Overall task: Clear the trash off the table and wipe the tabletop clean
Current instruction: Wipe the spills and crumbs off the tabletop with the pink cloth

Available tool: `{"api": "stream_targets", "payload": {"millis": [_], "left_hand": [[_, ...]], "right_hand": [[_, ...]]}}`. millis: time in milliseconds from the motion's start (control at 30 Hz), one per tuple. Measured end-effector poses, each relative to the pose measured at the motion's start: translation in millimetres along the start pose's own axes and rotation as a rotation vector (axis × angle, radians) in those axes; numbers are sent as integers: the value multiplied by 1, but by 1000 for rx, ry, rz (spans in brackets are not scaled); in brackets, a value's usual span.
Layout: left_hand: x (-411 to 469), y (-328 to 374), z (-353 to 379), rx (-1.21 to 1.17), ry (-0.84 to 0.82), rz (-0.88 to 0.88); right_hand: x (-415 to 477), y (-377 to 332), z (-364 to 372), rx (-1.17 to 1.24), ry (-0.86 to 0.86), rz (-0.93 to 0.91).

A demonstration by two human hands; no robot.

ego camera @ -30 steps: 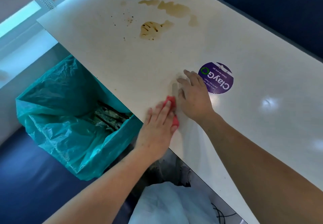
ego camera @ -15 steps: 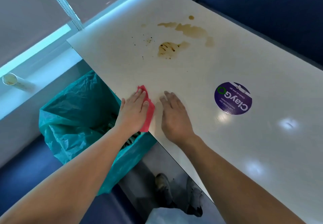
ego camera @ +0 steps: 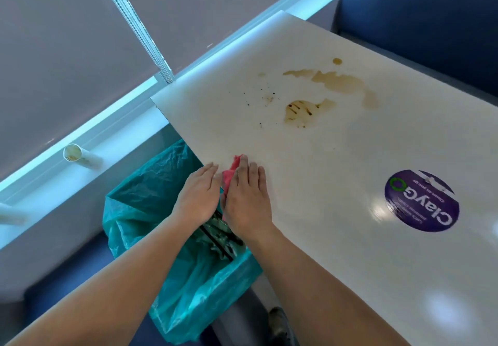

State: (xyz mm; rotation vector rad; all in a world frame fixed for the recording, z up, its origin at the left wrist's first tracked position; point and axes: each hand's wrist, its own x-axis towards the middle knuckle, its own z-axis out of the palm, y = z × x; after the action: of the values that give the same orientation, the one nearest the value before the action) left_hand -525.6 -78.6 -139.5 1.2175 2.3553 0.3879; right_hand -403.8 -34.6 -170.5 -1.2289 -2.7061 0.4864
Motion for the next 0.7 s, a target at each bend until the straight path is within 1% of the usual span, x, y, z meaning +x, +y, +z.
{"api": "stream_targets", "payload": {"millis": [100, 200, 267, 333, 367, 400, 433, 467, 500, 533, 567, 600, 700], "left_hand": [[15, -3, -8, 2, 34, -7], [30, -3, -15, 27, 19, 25], [39, 2, -18, 44, 7, 55], [48, 11, -19, -14, 62, 81], [51, 19, -20, -70, 89, 78], [56, 27, -20, -175, 79, 47], [60, 37, -21, -352, 12, -24], [63, 48, -21, -590, -107, -111], [64, 57, -21, -812, -234, -196], [65, 65, -21, -965, -329, -246], [66, 70, -23, -1034, -384, -255], [67, 73, -24, -1053, -406, -249], [70, 77, -27, -1098, -447, -259]], "right_hand": [[9, -4, -3, 10, 66, -37], [8, 4, -8, 36, 105, -79], [9, 17, -12, 65, 145, -56], [14, 32, -21, 124, 217, 13], [19, 38, -26, 170, 261, 43], [25, 42, -32, 238, 298, 67], [31, 46, -39, 349, 313, 92], [38, 49, -46, 514, 300, 124], [44, 52, -53, 710, 262, 173], [50, 54, -61, 897, 199, 226], [54, 58, -68, 1039, 134, 268], [58, 63, -73, 1112, 98, 281], [63, 75, -83, 1180, 86, 228]]}}
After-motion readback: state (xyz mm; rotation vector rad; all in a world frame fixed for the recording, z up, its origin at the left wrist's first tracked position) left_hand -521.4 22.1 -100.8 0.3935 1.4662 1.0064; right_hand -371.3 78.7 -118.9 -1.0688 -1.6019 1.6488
